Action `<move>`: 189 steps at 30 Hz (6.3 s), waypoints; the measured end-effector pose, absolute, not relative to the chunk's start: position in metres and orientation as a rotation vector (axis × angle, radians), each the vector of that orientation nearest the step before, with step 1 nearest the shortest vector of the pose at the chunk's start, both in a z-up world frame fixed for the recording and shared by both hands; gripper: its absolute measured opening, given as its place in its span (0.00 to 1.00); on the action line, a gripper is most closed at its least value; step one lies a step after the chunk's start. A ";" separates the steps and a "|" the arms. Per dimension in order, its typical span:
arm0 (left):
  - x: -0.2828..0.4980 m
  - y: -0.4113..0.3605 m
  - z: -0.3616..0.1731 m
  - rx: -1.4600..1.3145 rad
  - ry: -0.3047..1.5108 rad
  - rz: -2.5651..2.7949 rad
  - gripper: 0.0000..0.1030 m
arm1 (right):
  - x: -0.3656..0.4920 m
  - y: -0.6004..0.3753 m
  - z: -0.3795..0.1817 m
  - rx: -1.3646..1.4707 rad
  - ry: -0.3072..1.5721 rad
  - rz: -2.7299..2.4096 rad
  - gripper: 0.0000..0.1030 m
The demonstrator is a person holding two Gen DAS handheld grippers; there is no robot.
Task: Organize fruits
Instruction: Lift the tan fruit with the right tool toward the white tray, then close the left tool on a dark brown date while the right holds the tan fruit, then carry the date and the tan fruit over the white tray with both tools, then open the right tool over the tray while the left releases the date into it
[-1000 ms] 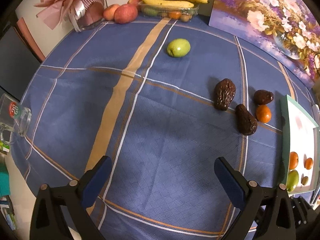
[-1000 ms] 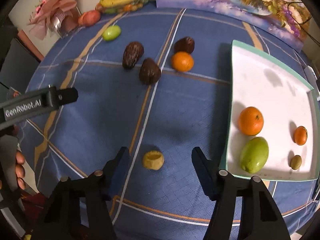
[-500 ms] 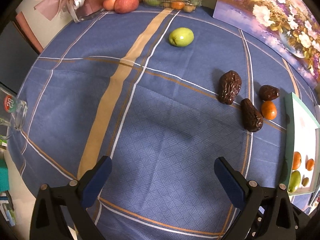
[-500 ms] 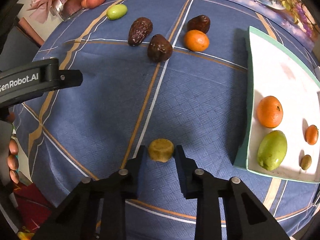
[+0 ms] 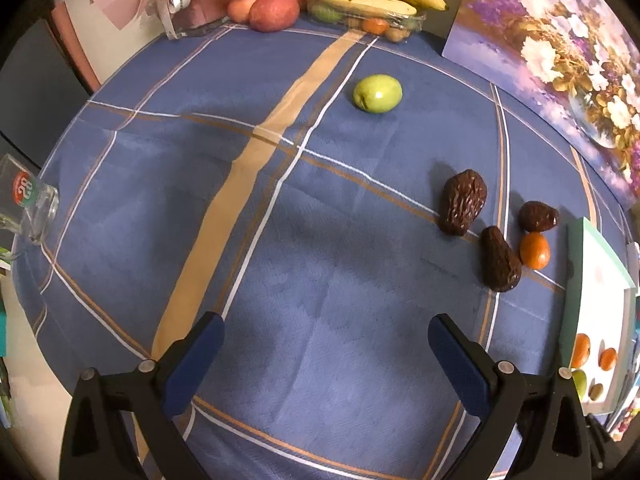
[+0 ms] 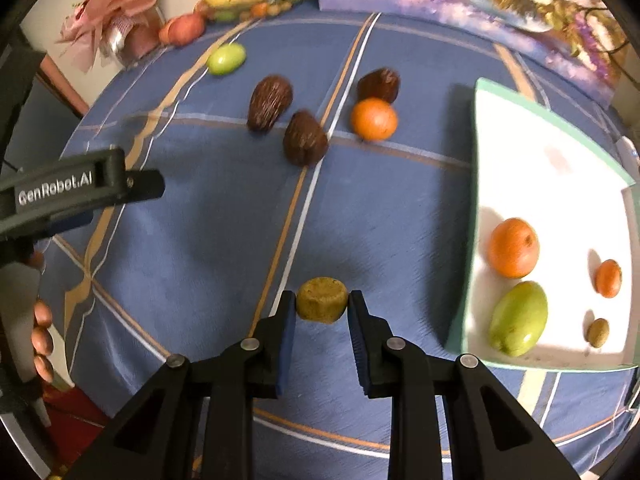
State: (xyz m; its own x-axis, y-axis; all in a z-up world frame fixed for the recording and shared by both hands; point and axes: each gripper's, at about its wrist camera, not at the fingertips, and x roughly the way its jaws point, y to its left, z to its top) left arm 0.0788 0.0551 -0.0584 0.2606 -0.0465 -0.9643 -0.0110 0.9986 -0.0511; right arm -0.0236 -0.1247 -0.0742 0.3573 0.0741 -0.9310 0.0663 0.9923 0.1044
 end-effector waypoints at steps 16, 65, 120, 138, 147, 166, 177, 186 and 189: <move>0.115 0.028 -0.040 -0.080 1.189 -0.028 1.00 | 0.005 -0.169 -0.057 0.227 1.114 -0.086 0.27; 0.159 -0.033 -0.063 -0.144 1.209 -0.185 0.39 | 0.031 -0.269 -0.040 0.371 1.049 -0.223 0.27; 0.075 -0.253 -0.022 0.250 1.065 -0.596 0.39 | -0.016 -0.431 -0.028 0.425 0.979 -0.516 0.27; 0.076 -0.259 -0.042 0.301 1.101 -0.591 0.39 | -0.014 -0.438 -0.044 0.455 1.009 -0.504 0.27; 0.075 -0.264 -0.059 0.345 1.141 -0.571 0.39 | -0.011 -0.441 -0.069 0.479 1.074 -0.497 0.27; 0.073 -0.267 -0.074 0.384 1.173 -0.545 0.39 | -0.008 -0.445 -0.087 0.494 1.123 -0.496 0.27; 0.076 -0.266 -0.073 0.364 1.196 -0.547 0.40 | -0.009 -0.444 -0.084 0.489 1.117 -0.501 0.27; 0.076 -0.261 -0.063 0.336 1.190 -0.548 0.45 | -0.013 -0.445 -0.070 0.479 1.089 -0.500 0.29; 0.075 -0.259 -0.057 0.321 1.183 -0.552 0.45 | -0.015 -0.445 -0.060 0.471 1.066 -0.499 0.29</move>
State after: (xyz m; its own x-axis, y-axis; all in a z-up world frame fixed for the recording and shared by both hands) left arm 0.0752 -0.2586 -0.0569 0.2690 -0.2373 -0.9334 0.5631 0.8250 -0.0475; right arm -0.0148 -0.4446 -0.0605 0.3954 -0.1570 -0.9050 0.5949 0.7945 0.1221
